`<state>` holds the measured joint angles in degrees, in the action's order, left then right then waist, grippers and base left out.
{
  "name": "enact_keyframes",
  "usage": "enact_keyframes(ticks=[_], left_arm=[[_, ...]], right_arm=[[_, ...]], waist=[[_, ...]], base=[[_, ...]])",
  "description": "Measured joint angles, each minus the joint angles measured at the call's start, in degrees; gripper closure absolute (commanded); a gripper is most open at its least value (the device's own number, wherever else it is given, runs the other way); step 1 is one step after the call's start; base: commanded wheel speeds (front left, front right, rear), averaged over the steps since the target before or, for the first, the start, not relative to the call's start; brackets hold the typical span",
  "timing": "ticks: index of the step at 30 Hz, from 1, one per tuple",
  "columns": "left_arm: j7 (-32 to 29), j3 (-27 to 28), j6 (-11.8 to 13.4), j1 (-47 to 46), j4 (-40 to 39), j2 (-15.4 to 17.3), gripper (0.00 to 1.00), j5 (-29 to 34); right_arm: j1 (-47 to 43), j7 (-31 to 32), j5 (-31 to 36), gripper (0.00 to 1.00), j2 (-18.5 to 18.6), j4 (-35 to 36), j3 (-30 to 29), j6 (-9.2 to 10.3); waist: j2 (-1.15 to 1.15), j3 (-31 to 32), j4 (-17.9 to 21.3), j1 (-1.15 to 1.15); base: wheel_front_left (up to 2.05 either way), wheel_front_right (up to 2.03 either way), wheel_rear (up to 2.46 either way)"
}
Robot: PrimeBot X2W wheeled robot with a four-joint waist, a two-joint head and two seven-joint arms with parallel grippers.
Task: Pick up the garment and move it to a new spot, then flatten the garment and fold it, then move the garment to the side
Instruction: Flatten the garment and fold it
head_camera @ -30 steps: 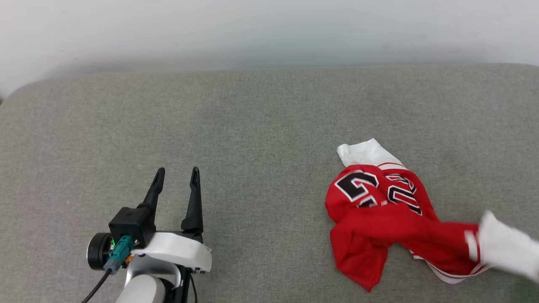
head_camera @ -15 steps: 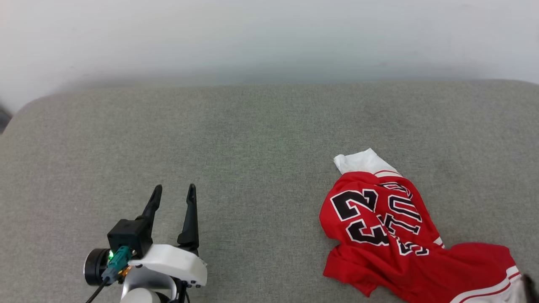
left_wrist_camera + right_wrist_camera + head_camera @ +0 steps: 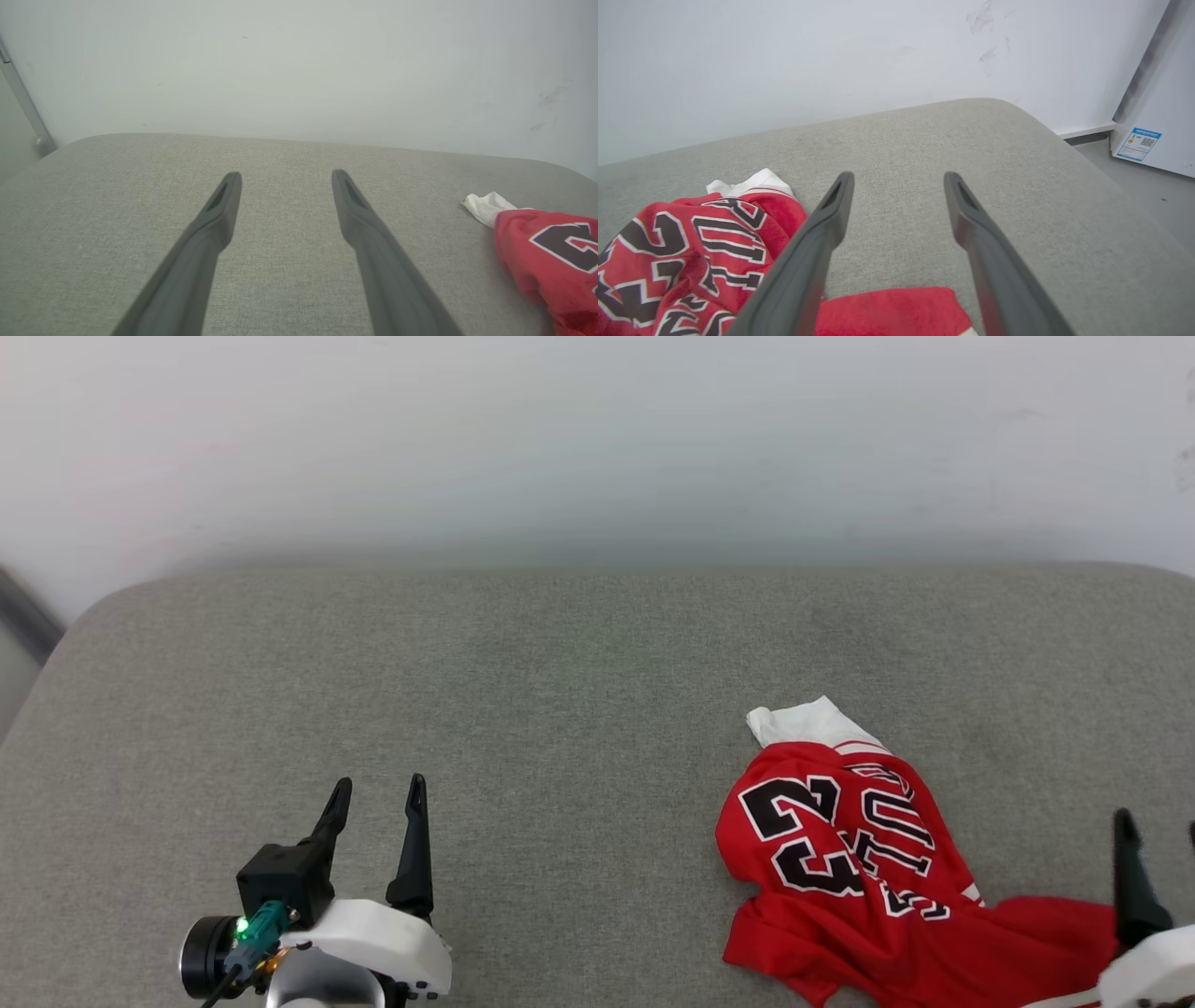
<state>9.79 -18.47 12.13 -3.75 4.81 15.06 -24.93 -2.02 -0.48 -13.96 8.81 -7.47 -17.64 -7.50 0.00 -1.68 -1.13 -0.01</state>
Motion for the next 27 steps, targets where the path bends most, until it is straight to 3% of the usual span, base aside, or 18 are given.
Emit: enact_keyframes(ticks=[8,13,21,27], left_arm=[[-1.19,-0.69,-0.05,0.53,-0.36,0.71,0.00,-0.12],[-3.91,-3.63,-2.30,-4.80,-0.49,0.27,0.00,0.54],[-12.59,-10.46,-9.91,-19.83,4.27,-4.17,0.00,-0.26],[-23.29,-15.99,-15.73,-27.59,10.84,-5.24,0.00,-1.10]], right_arm=[[-2.27,1.80,2.52,0.00,-2.09,7.31,7.06,0.00],[-2.26,3.48,2.89,0.00,-2.72,12.23,9.83,0.00],[0.82,4.15,2.74,0.00,-3.27,16.78,13.08,0.00],[2.12,4.01,2.56,0.00,-3.52,18.38,14.91,0.00]], waist=[[0.00,0.68,-0.08,0.00],[0.00,-1.37,0.85,0.01],[0.00,-6.51,4.35,0.01],[0.00,-9.67,8.18,0.01]], base=[[0.00,0.00,0.00],[0.00,0.00,0.00],[0.00,0.00,0.00],[0.00,0.00,0.00]])
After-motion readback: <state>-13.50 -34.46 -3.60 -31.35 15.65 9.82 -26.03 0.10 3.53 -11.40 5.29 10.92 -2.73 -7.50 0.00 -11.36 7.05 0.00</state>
